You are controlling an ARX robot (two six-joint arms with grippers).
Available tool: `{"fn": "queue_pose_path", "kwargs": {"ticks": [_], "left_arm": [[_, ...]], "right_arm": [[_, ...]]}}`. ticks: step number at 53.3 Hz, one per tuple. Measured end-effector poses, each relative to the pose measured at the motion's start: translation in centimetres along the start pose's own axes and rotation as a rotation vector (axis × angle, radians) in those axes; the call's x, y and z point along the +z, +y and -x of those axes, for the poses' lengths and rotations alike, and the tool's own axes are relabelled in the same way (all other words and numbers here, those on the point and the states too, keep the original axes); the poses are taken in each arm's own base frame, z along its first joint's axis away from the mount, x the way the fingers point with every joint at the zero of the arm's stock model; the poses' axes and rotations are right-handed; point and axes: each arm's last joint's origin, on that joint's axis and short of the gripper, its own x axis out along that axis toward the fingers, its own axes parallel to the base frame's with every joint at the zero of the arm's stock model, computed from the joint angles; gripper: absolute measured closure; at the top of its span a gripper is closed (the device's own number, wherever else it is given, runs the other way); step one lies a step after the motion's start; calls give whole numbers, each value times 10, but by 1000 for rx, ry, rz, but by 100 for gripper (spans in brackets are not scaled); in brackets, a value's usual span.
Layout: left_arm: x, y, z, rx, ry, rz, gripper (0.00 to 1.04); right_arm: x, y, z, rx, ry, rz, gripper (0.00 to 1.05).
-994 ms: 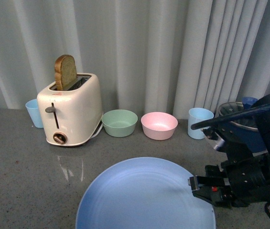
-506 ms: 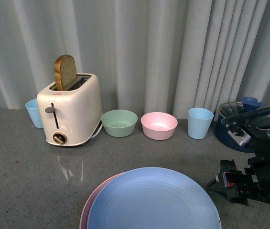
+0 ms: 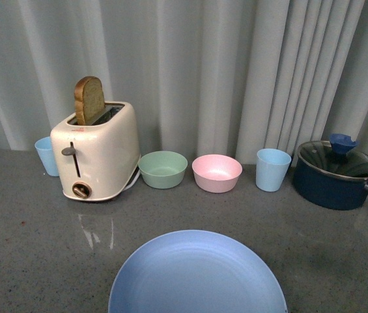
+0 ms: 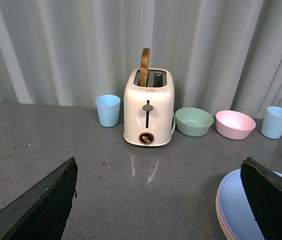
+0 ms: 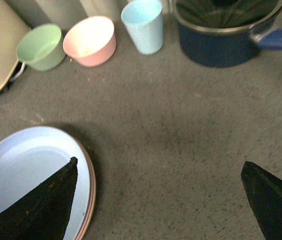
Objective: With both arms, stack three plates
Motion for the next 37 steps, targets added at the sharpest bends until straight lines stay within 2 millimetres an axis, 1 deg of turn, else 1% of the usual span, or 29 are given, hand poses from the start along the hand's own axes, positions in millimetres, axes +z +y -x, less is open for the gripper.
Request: {"fn": "queue_pose_path", "kwargs": {"ticks": [1, 4, 6, 7, 10, 12, 16, 17, 19, 21, 22, 26, 31, 37], "left_arm": [[0, 0, 0, 0, 0, 0, 7], [0, 0, 0, -1, 0, 0, 7], [0, 0, 0, -1, 0, 0, 7], [0, 0, 0, 0, 0, 0, 7], [0, 0, 0, 0, -1, 0, 7], [0, 0, 0, 3, 0, 0, 7], [0, 0, 0, 2, 1, 0, 7], [0, 0, 0, 3, -1, 0, 7], [0, 0, 0, 2, -1, 0, 7], [0, 0, 0, 2, -1, 0, 7], [0, 0, 0, 2, -1, 0, 7], [0, 0, 0, 0, -1, 0, 7], [0, 0, 0, 0, -1, 0, 7], [0, 0, 0, 0, -1, 0, 7]], "right_arm": [[1, 0, 1, -6, -11, 1, 7], [-7, 1, -5, -77, -131, 69, 14], [-16, 3, -5, -130, -245, 120, 22], [-19, 3, -5, -140, -265, 128, 23], [-37, 5, 2, -151, -360, 166, 34], [-39, 6, 8, -147, -413, 183, 39], [-31, 11, 24, -136, -535, 207, 54], [-31, 12, 26, -137, -543, 209, 55], [-31, 13, 32, -139, -561, 213, 64], [-35, 13, 36, -141, -554, 214, 71], [-37, 13, 37, -142, -550, 214, 73], [-45, 13, 43, -145, -526, 214, 87], [-50, 13, 52, -145, -531, 218, 102], [-53, 15, 60, -144, -538, 219, 102]]}}
